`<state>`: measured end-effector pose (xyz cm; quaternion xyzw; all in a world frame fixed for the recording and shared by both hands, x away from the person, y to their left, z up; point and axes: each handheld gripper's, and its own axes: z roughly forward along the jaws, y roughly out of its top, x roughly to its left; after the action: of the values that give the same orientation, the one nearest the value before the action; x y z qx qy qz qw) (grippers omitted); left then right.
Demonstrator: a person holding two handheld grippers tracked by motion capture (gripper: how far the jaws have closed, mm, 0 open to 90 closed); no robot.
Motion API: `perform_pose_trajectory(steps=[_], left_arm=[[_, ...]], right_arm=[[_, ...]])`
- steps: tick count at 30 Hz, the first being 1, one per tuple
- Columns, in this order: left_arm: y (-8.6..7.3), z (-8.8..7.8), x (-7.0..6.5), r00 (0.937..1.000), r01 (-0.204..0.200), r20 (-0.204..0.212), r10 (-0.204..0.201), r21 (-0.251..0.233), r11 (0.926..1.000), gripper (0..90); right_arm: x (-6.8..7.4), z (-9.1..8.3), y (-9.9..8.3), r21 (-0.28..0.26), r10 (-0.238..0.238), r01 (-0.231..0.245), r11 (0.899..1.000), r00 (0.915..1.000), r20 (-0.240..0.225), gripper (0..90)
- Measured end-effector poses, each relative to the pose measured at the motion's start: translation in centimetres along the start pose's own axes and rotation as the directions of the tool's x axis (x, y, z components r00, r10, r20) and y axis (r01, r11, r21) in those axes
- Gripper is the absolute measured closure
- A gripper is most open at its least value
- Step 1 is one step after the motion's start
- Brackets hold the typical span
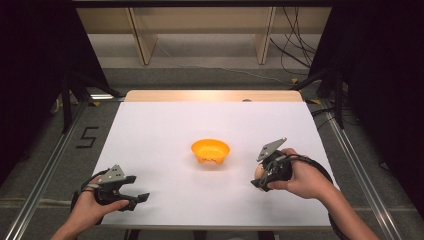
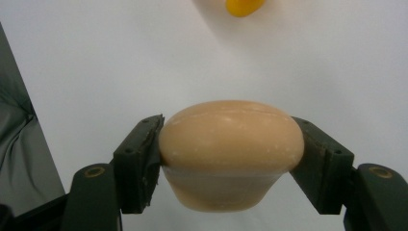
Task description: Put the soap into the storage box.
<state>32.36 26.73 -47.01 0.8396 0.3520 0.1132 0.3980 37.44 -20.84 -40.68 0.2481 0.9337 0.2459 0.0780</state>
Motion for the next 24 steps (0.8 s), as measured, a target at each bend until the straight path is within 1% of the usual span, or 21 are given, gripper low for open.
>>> perform_pose_trajectory(steps=[1,2,3,4,5,6,8,10,11,12,13,14,15,16,17,18,19,20,22,23,24], left_arm=[[0.0,-0.02,0.02,1.0,-0.002,0.0,0.002,0.001,1.0,17.2],[0.0,-0.02,0.01,1.0,-0.001,0.001,0.001,0.001,1.0,17.2],[0.0,-0.01,0.02,1.0,0.001,0.0,-0.001,0.001,1.0,17.2],[0.0,-0.01,0.02,1.0,0.001,0.0,-0.001,0.001,1.0,17.2],[0.0,-0.01,0.02,1.0,0.001,0.0,-0.001,0.001,1.0,17.2],[0.01,-0.02,0.0,1.0,0.002,-0.001,-0.002,-0.001,1.0,17.3],[0.01,-0.02,-0.01,1.0,0.005,0.0,-0.005,-0.004,1.0,17.2],[0.01,-0.04,-0.01,1.0,0.005,0.002,-0.005,-0.005,1.0,17.2],[0.01,-0.03,-0.01,1.0,0.006,-0.001,-0.006,-0.005,1.0,17.2],[0.01,-0.04,-0.02,1.0,0.006,0.003,-0.006,-0.005,1.0,17.2],[0.01,-0.04,-0.02,1.0,0.006,0.003,-0.006,-0.005,1.0,17.2],[-0.04,0.02,-0.11,0.9996,0.026,-0.001,-0.026,-0.005,0.9996,17.2],[-0.04,0.02,-0.11,0.9996,0.026,-0.001,-0.026,-0.005,0.9996,17.2],[-0.03,-0.01,-0.06,0.9998,0.02,0.0,-0.02,0.0,0.9998,17.2],[-0.04,0.02,-0.09,0.9997,0.025,-0.002,-0.025,-0.003,0.9997,17.2],[-0.04,0.01,-0.08,0.9997,0.024,-0.001,-0.024,-0.003,0.9997,17.2],[-0.03,-0.01,-0.08,0.9998,0.021,-0.001,-0.021,-0.003,0.9998,17.2],[0.0,-0.06,-0.01,1.0,0.006,0.003,-0.006,-0.005,1.0,17.2],[0.0,-0.06,-0.02,0.9999,0.008,0.007,-0.008,-0.007,0.9999,17.2],[-0.01,0.0,-0.09,0.9998,0.017,0.008,-0.017,-0.015,0.9997,17.2],[0.0,-0.05,0.01,1.0,0.006,0.003,-0.006,-0.005,1.0,17.2]], right_arm=[[0.02,-0.05,0.01,-0.003,0.017,-0.017,1.0,0.9998,0.006,33.8],[-0.13,-0.03,-0.02,-0.04,0.026,-0.025,0.999,0.9995,0.015,33.8],[-0.24,-0.07,-0.02,-0.054,0.023,-0.021,0.998,0.9995,0.022,33.8],[-0.09,-0.04,-0.03,-0.063,0.059,-0.058,0.996,0.998,0.021,33.8],[-0.09,-0.12,0.0,-0.064,0.062,-0.061,0.996,0.9979,0.015,33.8],[-0.35,0.07,-0.01,-0.096,0.033,-0.03,0.995,0.9992,0.022,33.8],[-0.32,0.0,-0.01,-0.096,0.044,-0.041,0.995,0.9987,0.025,33.8],[-0.37,-0.07,0.07,-0.104,0.048,-0.045,0.994,0.9987,0.018,33.8],[-0.32,-0.07,0.02,-0.121,0.07,-0.067,0.99,0.9974,0.02,33.8],[-0.18,-0.11,0.01,-0.136,0.081,-0.076,0.988,0.9962,0.033,33.8],[-0.18,-0.11,0.01,-0.136,0.081,-0.076,0.988,0.9962,0.033,33.8],[-0.15,0.0,0.01,-0.166,0.06,-0.052,0.985,0.9974,0.04,33.8],[-0.15,0.0,0.01,-0.166,0.06,-0.052,0.985,0.9974,0.04,33.8],[-0.17,0.04,0.1,-0.201,0.053,-0.044,0.979,0.9978,0.039,33.8],[-0.19,0.03,0.14,-0.215,0.05,-0.039,0.976,0.9977,0.046,33.8],[-0.23,-0.06,0.17,-0.222,0.054,-0.041,0.974,0.9973,0.051,33.8],[-0.21,-0.14,0.21,-0.214,0.065,-0.054,0.975,0.9968,0.047,33.8],[-0.18,-0.03,0.21,-0.244,0.068,-0.05,0.968,0.9954,0.067,33.8],[-0.18,-0.02,0.24,-0.244,0.074,-0.056,0.968,0.9953,0.062,33.8],[-0.1,0.07,0.27,-0.276,0.088,-0.068,0.959,0.9941,0.063,33.8],[-0.19,0.01,0.3,-0.271,0.083,-0.063,0.96,0.9948,0.06,33.8]])
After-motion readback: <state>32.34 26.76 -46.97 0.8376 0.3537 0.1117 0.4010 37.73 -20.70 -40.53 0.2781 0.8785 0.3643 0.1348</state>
